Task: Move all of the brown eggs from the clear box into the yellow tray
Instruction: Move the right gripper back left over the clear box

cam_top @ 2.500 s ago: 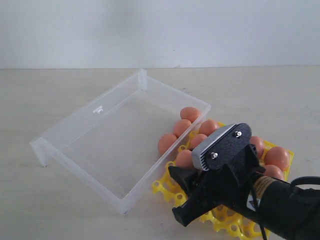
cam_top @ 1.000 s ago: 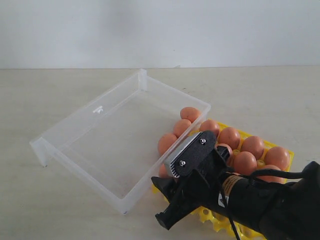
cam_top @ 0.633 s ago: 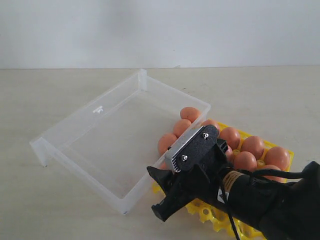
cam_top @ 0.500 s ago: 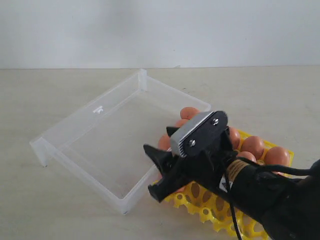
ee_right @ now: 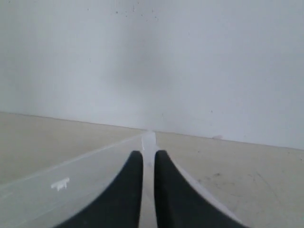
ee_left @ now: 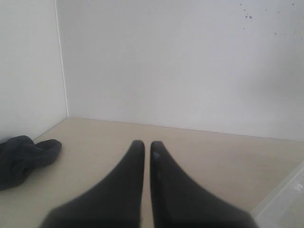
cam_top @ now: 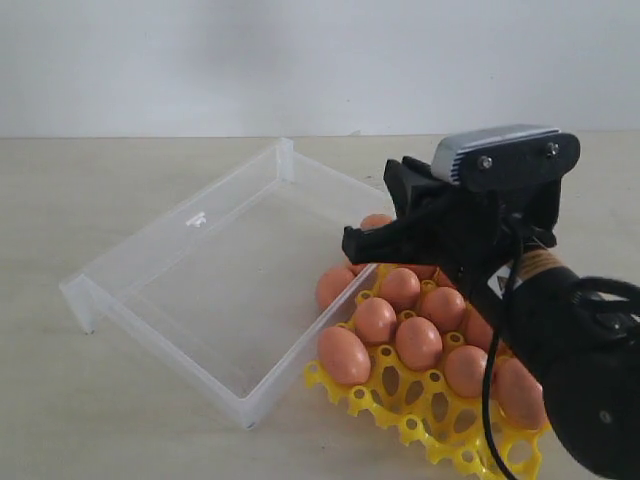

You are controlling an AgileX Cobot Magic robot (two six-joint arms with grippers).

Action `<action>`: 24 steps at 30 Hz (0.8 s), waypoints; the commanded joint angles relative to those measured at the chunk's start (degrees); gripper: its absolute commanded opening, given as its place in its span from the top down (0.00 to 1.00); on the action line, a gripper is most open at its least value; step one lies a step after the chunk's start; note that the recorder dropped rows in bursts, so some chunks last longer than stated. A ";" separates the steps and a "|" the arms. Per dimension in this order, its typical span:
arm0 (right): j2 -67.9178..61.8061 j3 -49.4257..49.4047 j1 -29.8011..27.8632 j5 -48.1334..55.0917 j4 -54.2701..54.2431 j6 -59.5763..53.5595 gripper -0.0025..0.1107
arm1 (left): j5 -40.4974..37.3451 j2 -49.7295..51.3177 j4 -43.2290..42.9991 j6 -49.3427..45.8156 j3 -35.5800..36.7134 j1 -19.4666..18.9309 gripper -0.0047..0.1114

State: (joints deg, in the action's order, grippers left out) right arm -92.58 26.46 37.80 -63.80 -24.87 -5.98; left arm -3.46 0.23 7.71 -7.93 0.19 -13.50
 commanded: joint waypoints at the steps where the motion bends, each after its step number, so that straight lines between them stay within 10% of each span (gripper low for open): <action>1: 1.41 12.20 -2.15 16.08 0.18 -6.06 0.97 | 0.43 -0.23 -0.01 -0.14 -0.19 0.04 0.92; 5: -1.90 36.43 -7.70 68.83 4.43 -6.61 0.97 | 0.43 -0.23 -0.01 -0.14 -0.19 0.04 0.92; 10: -4.58 54.77 -8.66 106.04 8.46 -10.71 0.97 | 0.43 -0.23 -0.01 -0.14 -0.19 0.04 0.92; 24: -25.01 65.62 -8.66 129.09 23.87 -5.11 0.86 | 0.53 -0.23 -0.01 -0.14 -0.19 0.04 0.92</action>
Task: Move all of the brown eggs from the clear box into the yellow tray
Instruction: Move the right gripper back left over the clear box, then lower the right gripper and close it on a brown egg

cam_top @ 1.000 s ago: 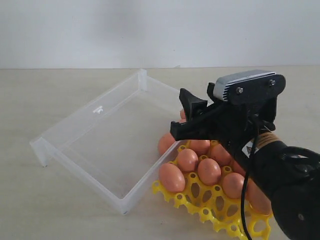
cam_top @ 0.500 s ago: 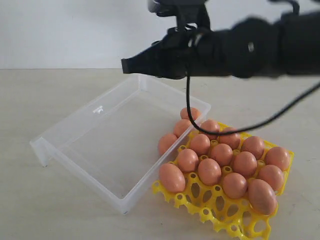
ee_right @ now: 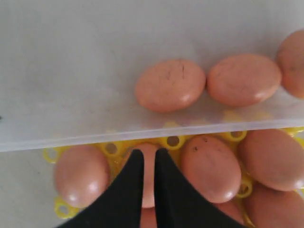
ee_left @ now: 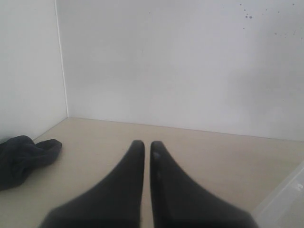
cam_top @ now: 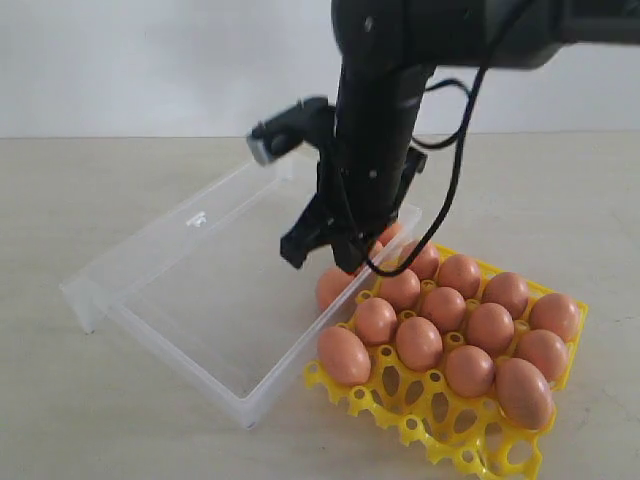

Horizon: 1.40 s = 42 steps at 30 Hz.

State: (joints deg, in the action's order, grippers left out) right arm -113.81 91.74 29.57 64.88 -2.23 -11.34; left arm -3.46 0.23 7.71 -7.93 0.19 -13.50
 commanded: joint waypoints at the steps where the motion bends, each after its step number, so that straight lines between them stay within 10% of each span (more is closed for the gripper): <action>1: -4.17 0.34 -0.43 -0.52 1.22 0.25 0.80 | 0.53 -0.23 -0.01 -0.14 -0.19 0.04 0.92; 6: -4.56 0.34 -0.43 -7.47 1.22 2.91 0.45 | 0.53 -0.23 -0.01 -0.14 -0.19 0.04 0.92; 31: -7.97 0.23 -0.43 -14.09 1.23 22.42 0.46 | 0.38 -0.23 -0.01 -0.14 -0.19 0.04 0.92; 42: -7.97 0.23 -0.43 -14.38 -5.38 -0.52 0.46 | 0.51 -0.23 -0.01 -0.14 -0.19 0.04 0.92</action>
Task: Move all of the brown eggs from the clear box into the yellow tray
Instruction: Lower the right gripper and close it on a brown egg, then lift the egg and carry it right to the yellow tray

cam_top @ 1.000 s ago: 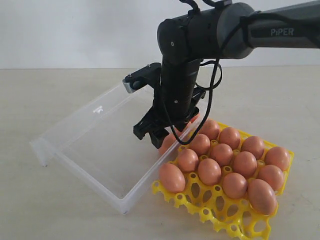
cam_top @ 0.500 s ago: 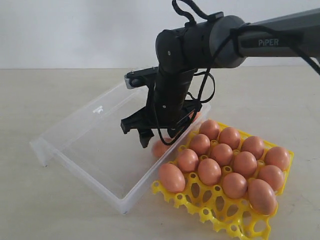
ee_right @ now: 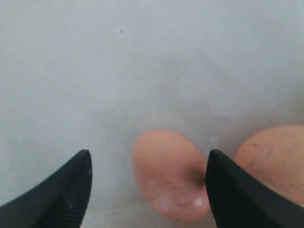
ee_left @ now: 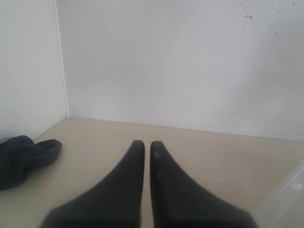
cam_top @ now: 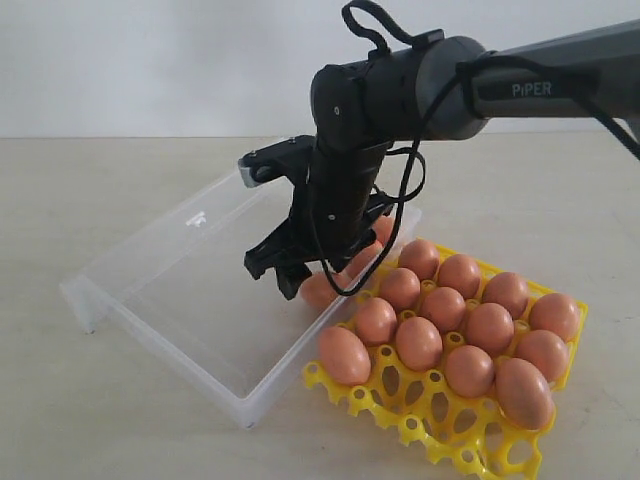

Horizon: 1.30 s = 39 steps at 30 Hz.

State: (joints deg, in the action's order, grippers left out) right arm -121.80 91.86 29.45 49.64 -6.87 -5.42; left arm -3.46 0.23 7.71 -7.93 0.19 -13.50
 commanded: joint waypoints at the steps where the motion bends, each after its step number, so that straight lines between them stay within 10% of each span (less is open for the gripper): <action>1: 0.02 0.11 -0.31 1.79 -0.73 -7.26 0.46 | 0.51 -0.23 -0.01 -0.14 -0.19 0.04 0.92; 17: -3.38 0.11 -0.31 3.30 2.07 -13.11 0.46 | 0.38 -0.23 -0.01 -0.14 -0.19 0.04 0.92; 25: -3.48 0.11 -0.31 1.37 2.07 -13.13 0.95 | 0.38 -0.23 -0.01 -0.14 -0.19 0.04 0.92; 31: -1.45 0.22 -0.31 -3.43 1.17 -10.08 0.98 | 0.38 -0.23 -0.01 -0.14 -0.19 0.04 0.92; 39: 29.35 -24.89 -0.31 -56.31 1.17 -3.63 0.98 | 0.50 -0.23 -0.01 -0.14 -0.19 0.04 0.92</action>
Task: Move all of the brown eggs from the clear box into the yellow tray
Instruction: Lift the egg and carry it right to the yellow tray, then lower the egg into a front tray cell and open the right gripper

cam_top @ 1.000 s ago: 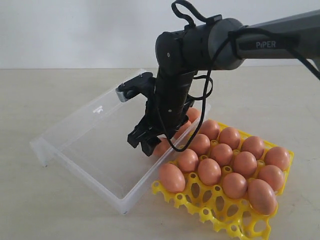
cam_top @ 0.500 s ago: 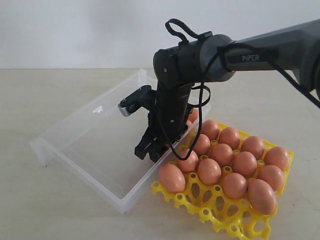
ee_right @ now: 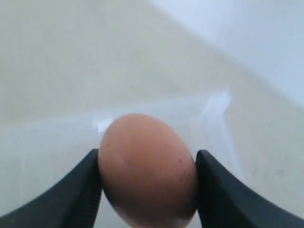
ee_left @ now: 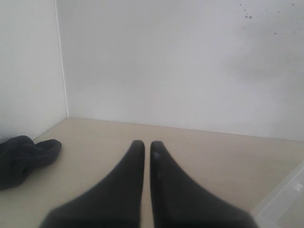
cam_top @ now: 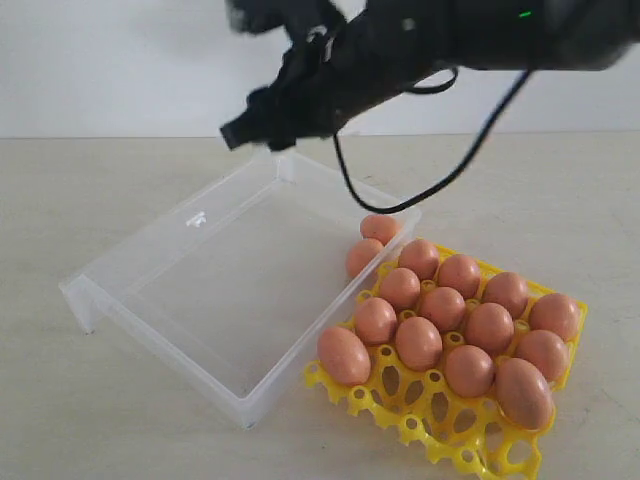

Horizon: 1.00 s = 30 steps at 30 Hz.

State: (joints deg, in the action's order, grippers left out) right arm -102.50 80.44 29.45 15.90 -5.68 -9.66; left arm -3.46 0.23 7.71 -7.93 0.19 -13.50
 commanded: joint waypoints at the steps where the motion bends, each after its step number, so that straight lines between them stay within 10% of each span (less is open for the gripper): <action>1: 14.31 -22.22 -0.31 -35.27 -0.69 0.15 0.98 | 0.50 -0.23 -0.01 -0.14 -0.19 0.04 0.92; 5: 21.51 -42.85 -0.31 -67.37 -19.83 -6.23 0.98 | 0.50 -0.23 -0.01 -0.14 -0.19 0.04 0.92; 10: 22.43 -56.38 -0.18 -58.68 5.33 15.81 0.98 | 0.50 -0.23 -0.01 -0.14 -0.19 0.04 0.92; 30: 4.85 -65.42 -0.18 -67.59 16.65 24.77 0.98 | 0.50 -0.23 -0.01 -0.14 -0.19 0.04 0.92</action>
State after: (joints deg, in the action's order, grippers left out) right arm -95.39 15.34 29.18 -49.36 10.37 15.06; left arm -3.46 0.23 7.71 -7.93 0.19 -13.50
